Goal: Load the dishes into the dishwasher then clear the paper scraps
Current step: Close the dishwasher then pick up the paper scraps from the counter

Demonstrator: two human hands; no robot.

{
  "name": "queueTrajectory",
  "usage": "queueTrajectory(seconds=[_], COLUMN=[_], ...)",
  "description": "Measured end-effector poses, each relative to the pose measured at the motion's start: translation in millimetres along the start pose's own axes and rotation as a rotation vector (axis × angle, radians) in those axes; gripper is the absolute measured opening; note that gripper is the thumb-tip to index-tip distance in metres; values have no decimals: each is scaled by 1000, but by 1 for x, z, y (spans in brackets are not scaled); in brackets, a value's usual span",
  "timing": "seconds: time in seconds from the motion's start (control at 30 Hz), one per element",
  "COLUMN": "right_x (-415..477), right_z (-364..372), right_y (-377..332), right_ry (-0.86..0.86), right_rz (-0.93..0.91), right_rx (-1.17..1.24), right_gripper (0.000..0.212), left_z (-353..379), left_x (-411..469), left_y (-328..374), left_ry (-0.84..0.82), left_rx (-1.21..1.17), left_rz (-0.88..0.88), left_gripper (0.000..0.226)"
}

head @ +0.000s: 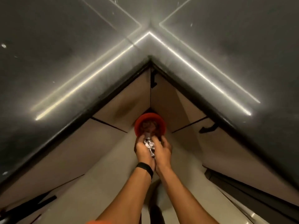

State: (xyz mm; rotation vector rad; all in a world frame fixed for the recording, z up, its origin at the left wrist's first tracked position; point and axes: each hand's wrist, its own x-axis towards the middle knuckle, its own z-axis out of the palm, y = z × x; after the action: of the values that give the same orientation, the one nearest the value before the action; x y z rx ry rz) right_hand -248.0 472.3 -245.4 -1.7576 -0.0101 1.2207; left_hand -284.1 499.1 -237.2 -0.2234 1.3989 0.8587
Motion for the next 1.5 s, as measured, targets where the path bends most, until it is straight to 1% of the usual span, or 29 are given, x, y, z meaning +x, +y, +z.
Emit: queueTrajectory(seconds=[0.07, 0.17, 0.23, 0.3, 0.43, 0.47, 0.57, 0.67, 0.77, 0.83, 0.87, 0.97, 1.03, 1.07, 1.13, 1.2, 1.3, 1.5], right_x=[39, 86, 108, 122, 133, 135, 140, 138, 132, 124, 120, 93, 73, 57, 27, -7, -68, -162], right_z=[11, 27, 34, 41, 54, 56, 54, 54, 51, 48, 46, 35, 27, 24, 19, 12, -6, -31], right_y=[22, 47, 59, 68, 81, 82, 83, 80, 76, 67, 62, 36, 19, 7, -15, -38, -79, -142], right_ry=[31, 48, 26, 15, 61, 68, 115, 119, 115, 107, 98, 76, 71, 72, 86, 55, -59, -193], right_rz=[52, 141, 181, 184, 233, 239, 290, 306, 301, 291, 280, 269, 259, 252, 248, 231, 153, 17], right_rx=[5, 123, 194, 272, 385, 405, 424, 431, 415, 405, 400, 390, 360, 328, 270, 252, 278, 292], right_gripper=[22, 27, 32, 35, 48, 46, 29, 32, 36, 36, 36, 36, 32, 30, 32, 32, 28, 22], left_z=[2, 1, -2, -5, -13, -14, -16, -19, -20, -18, -16, -10, -6, -4, -1, 0, -1, -5], left_x=[43, 94, 117, 139, 170, 177, 181, 183, 175, 164, 155, 117, 88, 68, 28, -15, -87, -191], left_y=[-5, -8, -9, -12, -13, -13, -9, -7, -2, 0, 2, 12, 20, 25, 36, 44, 59, 78], left_ry=[54, -43, -73, -119, -172, -177, -200, -207, -157, -170, -154, -140, -145, -134, -106, -149, -246, -378], left_rx=[2, 25, 63, 51, 79, 80, 99, 105, 153, 33, 5, 88, 107, 110, 95, 98, 86, 91], left_rz=[1, -45, -18, 2, -2, -9, -1, -24, -72, -118, -112, -105, -67, -43, -26, -19, 21, 131], left_gripper=[40, 45, 46, 50, 55, 55, 49, 46, 46, 42, 40, 31, 23, 23, 36, 49, 49, 51])
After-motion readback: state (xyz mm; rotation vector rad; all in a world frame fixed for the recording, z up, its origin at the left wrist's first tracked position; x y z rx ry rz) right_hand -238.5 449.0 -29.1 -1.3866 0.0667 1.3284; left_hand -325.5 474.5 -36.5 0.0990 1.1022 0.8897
